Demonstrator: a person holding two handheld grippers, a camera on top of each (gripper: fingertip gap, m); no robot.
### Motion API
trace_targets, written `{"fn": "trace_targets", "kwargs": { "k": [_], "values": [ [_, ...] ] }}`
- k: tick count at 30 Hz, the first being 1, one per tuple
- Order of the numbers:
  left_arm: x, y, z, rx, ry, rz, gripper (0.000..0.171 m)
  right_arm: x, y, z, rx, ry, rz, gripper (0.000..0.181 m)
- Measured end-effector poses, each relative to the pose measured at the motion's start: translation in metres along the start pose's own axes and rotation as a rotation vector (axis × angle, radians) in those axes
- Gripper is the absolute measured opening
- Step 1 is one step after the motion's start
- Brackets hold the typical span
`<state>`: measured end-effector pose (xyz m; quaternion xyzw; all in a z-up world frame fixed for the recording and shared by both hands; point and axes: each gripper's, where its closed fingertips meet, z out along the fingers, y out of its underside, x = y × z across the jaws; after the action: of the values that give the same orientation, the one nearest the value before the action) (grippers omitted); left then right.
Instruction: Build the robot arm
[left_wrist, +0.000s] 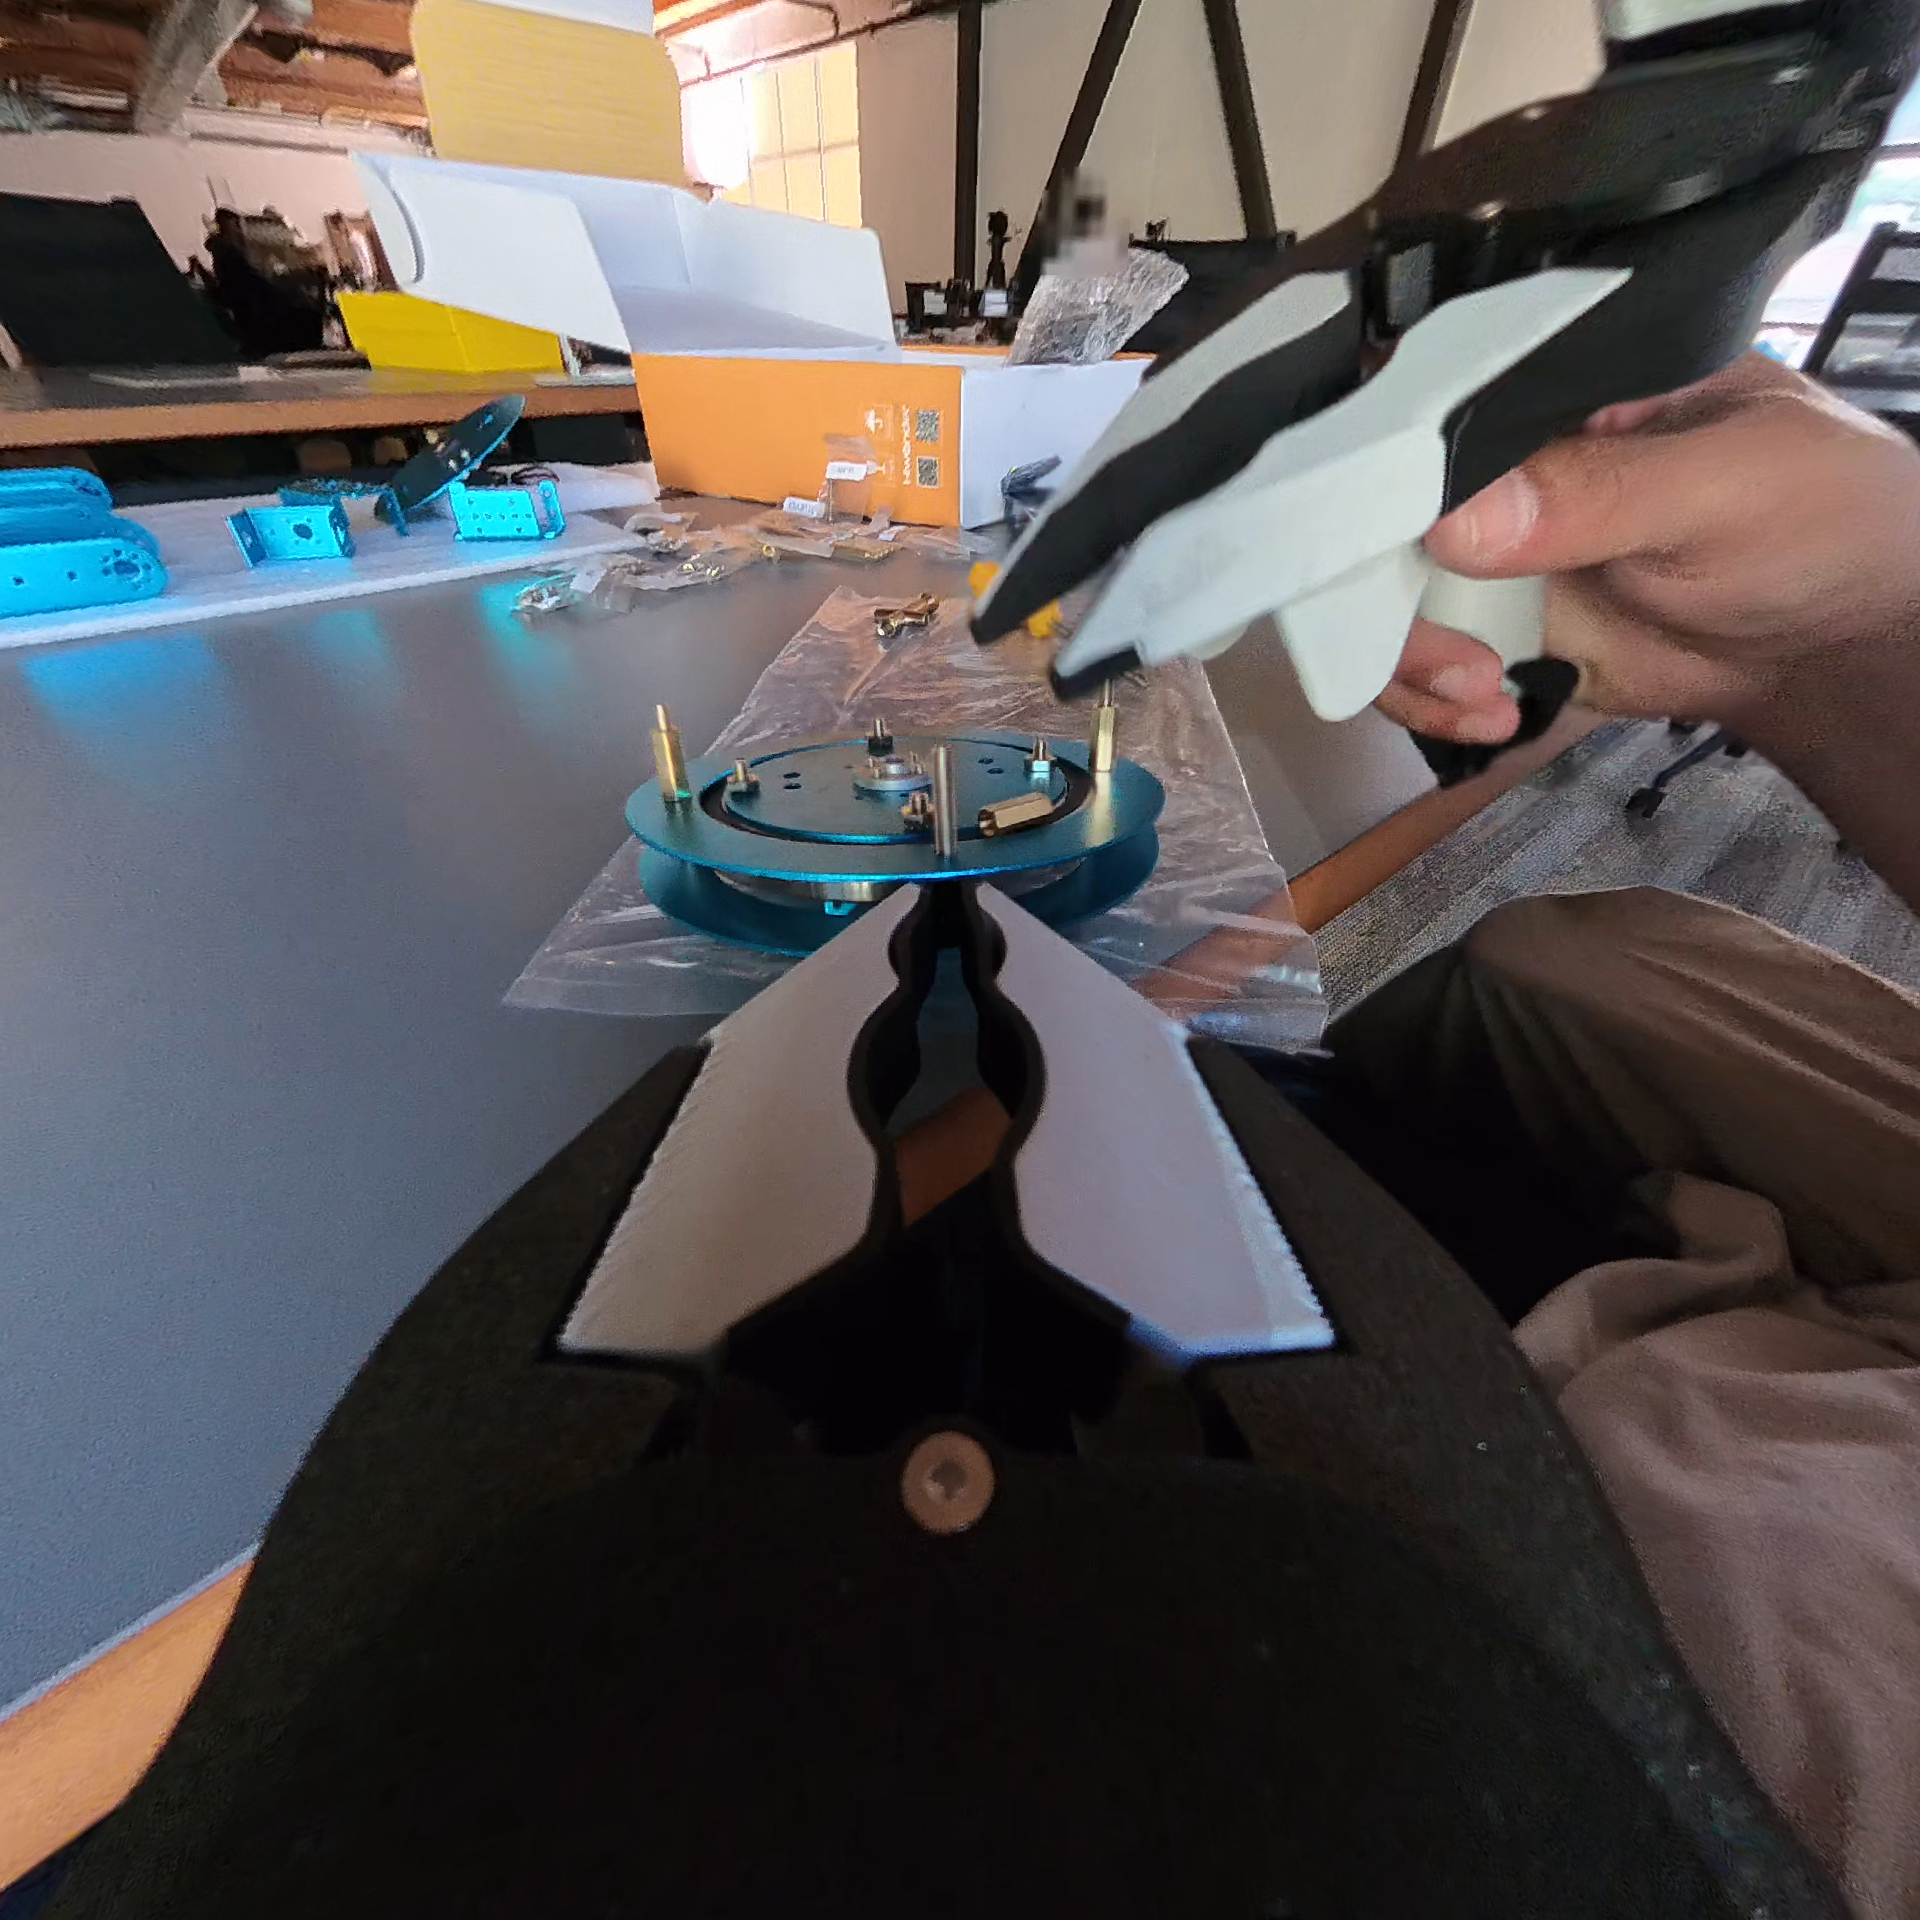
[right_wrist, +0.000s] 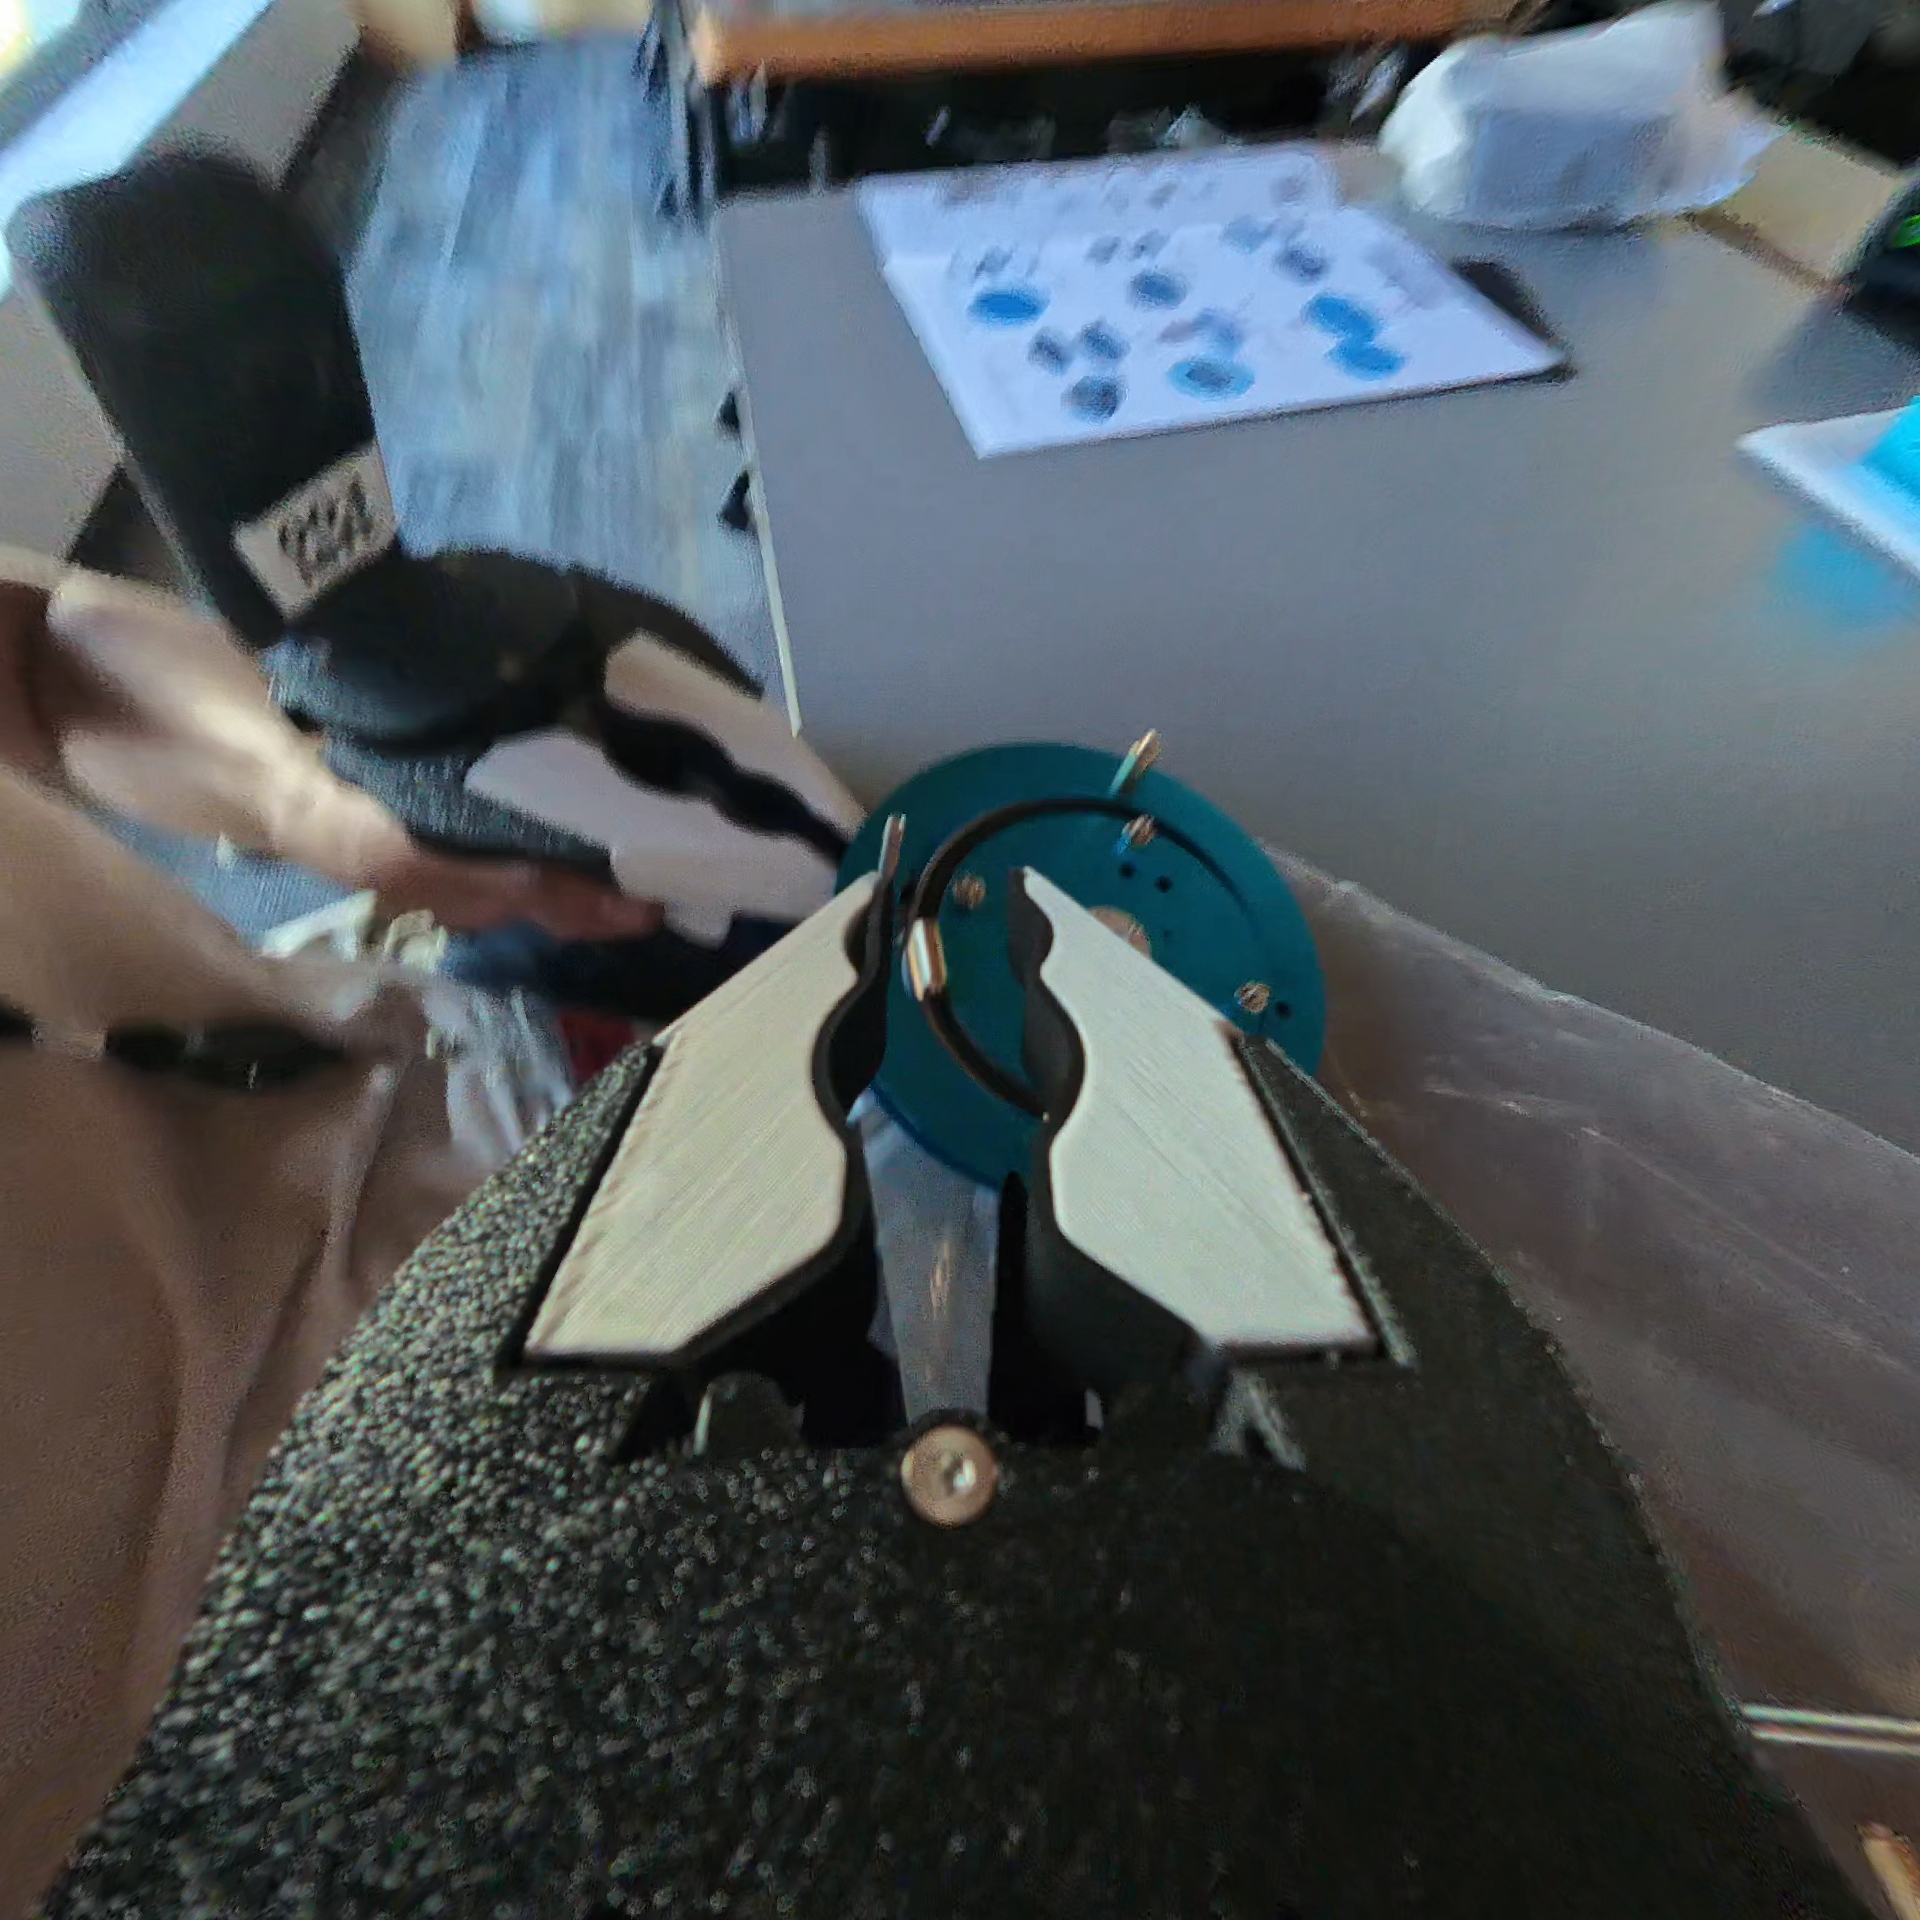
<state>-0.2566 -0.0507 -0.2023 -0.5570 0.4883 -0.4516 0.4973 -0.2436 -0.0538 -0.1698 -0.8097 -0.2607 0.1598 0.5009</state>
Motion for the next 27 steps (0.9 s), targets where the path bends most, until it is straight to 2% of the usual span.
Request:
{"fn": "trace_targets", "kwargs": {
  "k": [3,5,9,11,16,22,24,27],
  "values": [
    [0.0,0.004,-0.001,0.009,0.004,0.009,0.001,-0.003,0.02,0.002,-0.161,-0.074,-0.02,0.02],
    [0.0,0.005,-0.002,0.017,0.004,0.012,0.001,-0.001,0.024,0.004,-0.237,-0.066,-0.079,0.013],
    [0.001,0.005,-0.002,0.037,0.006,0.017,0.001,-0.007,0.028,0.009,-0.399,-0.114,-0.156,0.013],
    [0.001,0.006,-0.002,0.046,0.009,0.021,0.001,-0.004,0.028,0.014,-0.448,-0.113,-0.188,0.013],
    [0.003,0.008,-0.002,0.071,0.03,0.027,0.001,-0.012,0.031,0.019,-0.518,-0.249,-0.142,0.006],
    [0.005,0.008,-0.002,0.08,0.044,0.032,0.001,-0.014,0.031,0.021,-0.517,-0.359,-0.064,0.005],
    [0.004,0.007,-0.002,0.081,0.047,0.025,0.001,-0.014,0.022,0.021,-0.432,-0.361,-0.056,0.004],
    [0.004,0.007,-0.002,0.083,0.043,0.023,0.001,-0.014,-0.004,0.017,-0.222,-0.365,0.029,0.002]
  ]
}}
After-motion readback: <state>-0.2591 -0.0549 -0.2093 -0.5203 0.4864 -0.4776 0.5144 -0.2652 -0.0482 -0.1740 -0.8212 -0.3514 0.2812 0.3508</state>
